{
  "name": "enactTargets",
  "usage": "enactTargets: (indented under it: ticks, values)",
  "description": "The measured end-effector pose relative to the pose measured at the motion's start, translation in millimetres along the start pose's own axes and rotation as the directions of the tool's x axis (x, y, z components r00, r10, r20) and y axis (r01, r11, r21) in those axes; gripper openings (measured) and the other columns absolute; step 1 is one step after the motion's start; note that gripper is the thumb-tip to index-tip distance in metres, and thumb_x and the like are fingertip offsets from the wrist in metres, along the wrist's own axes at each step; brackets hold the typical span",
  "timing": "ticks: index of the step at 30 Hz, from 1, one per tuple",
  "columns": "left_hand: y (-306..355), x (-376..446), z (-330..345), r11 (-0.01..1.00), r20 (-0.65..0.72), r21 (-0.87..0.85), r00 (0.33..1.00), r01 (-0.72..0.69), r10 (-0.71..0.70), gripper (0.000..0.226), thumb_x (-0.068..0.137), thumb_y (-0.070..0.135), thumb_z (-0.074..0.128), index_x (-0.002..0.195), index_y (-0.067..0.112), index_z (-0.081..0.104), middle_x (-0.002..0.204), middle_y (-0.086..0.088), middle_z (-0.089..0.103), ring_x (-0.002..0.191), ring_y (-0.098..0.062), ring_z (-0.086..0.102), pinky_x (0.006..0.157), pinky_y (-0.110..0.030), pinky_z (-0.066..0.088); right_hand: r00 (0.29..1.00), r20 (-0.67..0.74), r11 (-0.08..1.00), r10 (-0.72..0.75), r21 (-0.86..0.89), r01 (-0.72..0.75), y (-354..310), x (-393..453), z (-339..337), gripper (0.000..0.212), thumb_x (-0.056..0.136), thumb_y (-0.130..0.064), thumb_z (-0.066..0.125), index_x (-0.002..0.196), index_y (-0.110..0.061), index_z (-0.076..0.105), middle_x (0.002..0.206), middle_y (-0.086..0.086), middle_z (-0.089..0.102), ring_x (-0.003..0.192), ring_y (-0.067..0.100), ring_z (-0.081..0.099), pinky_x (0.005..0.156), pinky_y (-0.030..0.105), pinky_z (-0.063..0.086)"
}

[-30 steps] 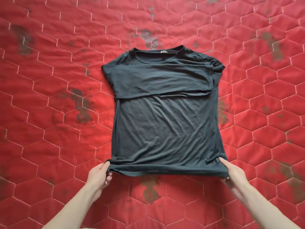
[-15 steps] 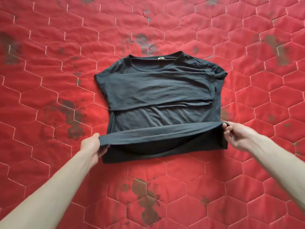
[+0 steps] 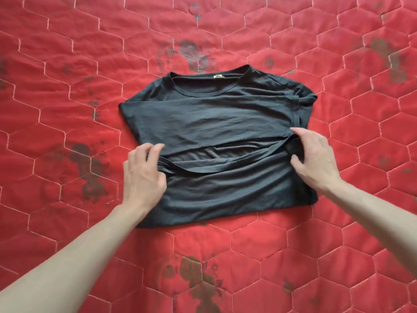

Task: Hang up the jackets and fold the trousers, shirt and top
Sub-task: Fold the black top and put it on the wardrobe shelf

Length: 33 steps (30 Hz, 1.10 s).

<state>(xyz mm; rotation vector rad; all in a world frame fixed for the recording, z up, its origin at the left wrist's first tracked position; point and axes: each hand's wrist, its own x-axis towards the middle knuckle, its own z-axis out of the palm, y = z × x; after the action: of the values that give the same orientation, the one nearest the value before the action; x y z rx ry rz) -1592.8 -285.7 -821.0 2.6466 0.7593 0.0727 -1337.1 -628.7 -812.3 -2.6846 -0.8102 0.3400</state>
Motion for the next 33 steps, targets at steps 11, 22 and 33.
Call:
enactTargets:
  ticks: [11, 22, 33]
  values:
    - [-24, 59, -13, 0.877, 0.22, 0.216, 0.896, -0.43, 0.385, 0.031, 0.109, 0.028, 0.038, 0.088, 0.01, 0.052, 0.069, -0.013, 0.063, 0.064, -0.04, 0.061, 0.065, -0.042, 0.042, 0.966, 0.096, 0.888, -0.238, -0.382, 0.257, 16, 53, -8, 0.017, 0.103, -0.024, 0.056, 0.101, -0.011, 0.066, 0.1, 0.014, 0.07, 0.096, 0.04, 0.062, 0.11, 0.054, 0.034]
    - [-12, 15, 15, 0.927, 0.024, 0.269, 0.964, -0.26, 0.264, 0.032, 0.099, 0.035, 0.048, 0.122, 0.014, 0.055, 0.116, -0.013, 0.051, 0.101, -0.037, 0.049, 0.086, -0.05, 0.038, 0.96, -0.149, 0.933, -0.235, -0.31, 0.181, -7, 17, 9, 0.035, 0.095, -0.018, 0.059, 0.129, -0.01, 0.058, 0.13, 0.017, 0.052, 0.111, 0.042, 0.052, 0.092, 0.051, 0.04]
    - [-26, -66, 18, 0.71, 0.485, 0.297, 0.741, -0.638, 0.464, 0.045, 0.084, 0.033, 0.057, 0.118, 0.003, 0.061, 0.101, -0.012, 0.053, 0.088, -0.034, 0.051, 0.072, -0.046, 0.043, 0.803, 0.339, 0.74, -0.491, -0.324, 0.589, 25, -84, 30, 0.066, 0.094, -0.024, 0.05, 0.159, -0.014, 0.041, 0.158, 0.006, 0.047, 0.138, 0.03, 0.052, 0.117, 0.047, 0.04]
